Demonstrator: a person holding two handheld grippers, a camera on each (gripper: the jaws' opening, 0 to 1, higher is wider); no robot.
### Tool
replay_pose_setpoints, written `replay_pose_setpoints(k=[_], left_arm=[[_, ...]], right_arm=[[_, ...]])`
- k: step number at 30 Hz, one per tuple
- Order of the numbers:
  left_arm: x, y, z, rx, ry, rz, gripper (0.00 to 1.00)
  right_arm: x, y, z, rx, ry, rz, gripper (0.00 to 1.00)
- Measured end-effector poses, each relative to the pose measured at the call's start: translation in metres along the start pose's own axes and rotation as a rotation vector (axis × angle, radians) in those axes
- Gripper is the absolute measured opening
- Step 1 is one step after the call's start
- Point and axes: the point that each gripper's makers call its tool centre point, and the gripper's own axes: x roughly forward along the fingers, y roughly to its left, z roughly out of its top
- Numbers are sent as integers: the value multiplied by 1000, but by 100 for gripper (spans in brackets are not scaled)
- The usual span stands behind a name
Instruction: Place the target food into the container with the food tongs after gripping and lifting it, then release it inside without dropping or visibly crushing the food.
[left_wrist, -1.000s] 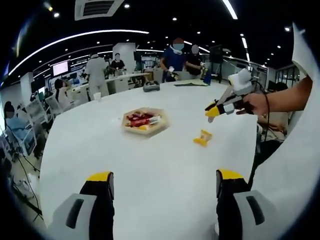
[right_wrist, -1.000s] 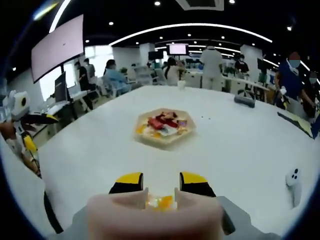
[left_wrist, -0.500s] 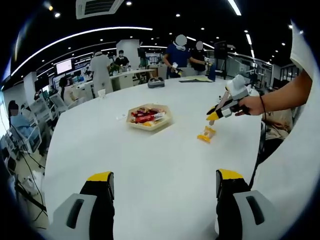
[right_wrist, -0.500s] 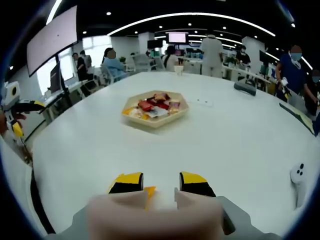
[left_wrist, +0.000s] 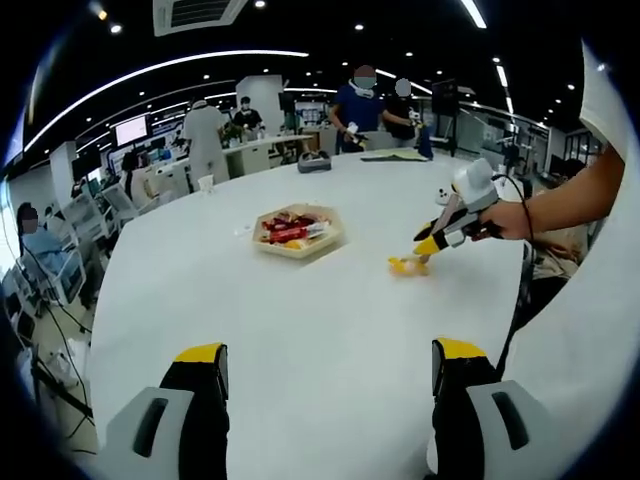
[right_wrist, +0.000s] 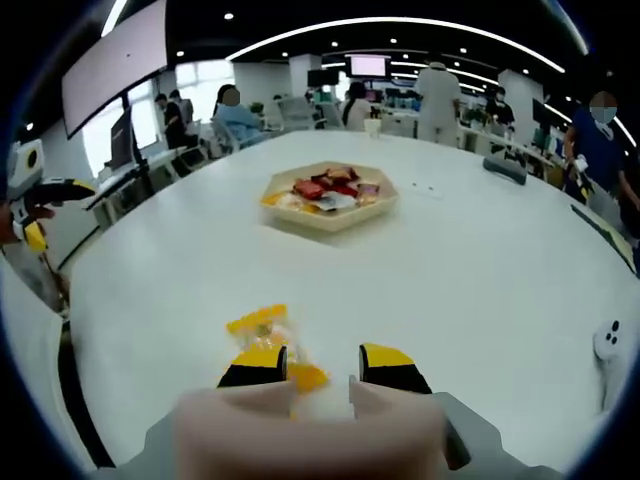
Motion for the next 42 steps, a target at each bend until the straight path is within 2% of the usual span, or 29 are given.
replay_pose_setpoints(k=[4, 11, 17, 23, 32, 35, 40, 41, 42], left_arm=[[0, -2, 1, 5, -3, -7, 83], [-1, -4, -2, 14, -3, -17, 83], [-6, -1, -5, 14, 1, -13, 83], [-11, 3, -8, 11, 7, 1, 82], [-11, 3, -8, 14, 13, 4, 81], [-11, 5, -6, 16, 10, 7, 81], [-10, 8, -4, 1, -5, 12, 81], [-8, 8, -4, 2, -5, 9, 80], [-7, 7, -4, 5, -4, 6, 80]], right_arm=[[-3, 11, 4, -12, -15, 14, 28], [-2, 11, 19, -5, -51, 4, 28], [12, 14, 24, 38, -53, 9, 29], [26, 17, 24, 51, -28, 16, 29], [33, 14, 31, 90, -37, 4, 29], [31, 11, 38, 139, -65, -4, 29], [33, 6, 37, 193, -53, -29, 30], [36, 5, 36, 250, -56, -31, 30], [39, 5, 34, 262, -44, -25, 30]])
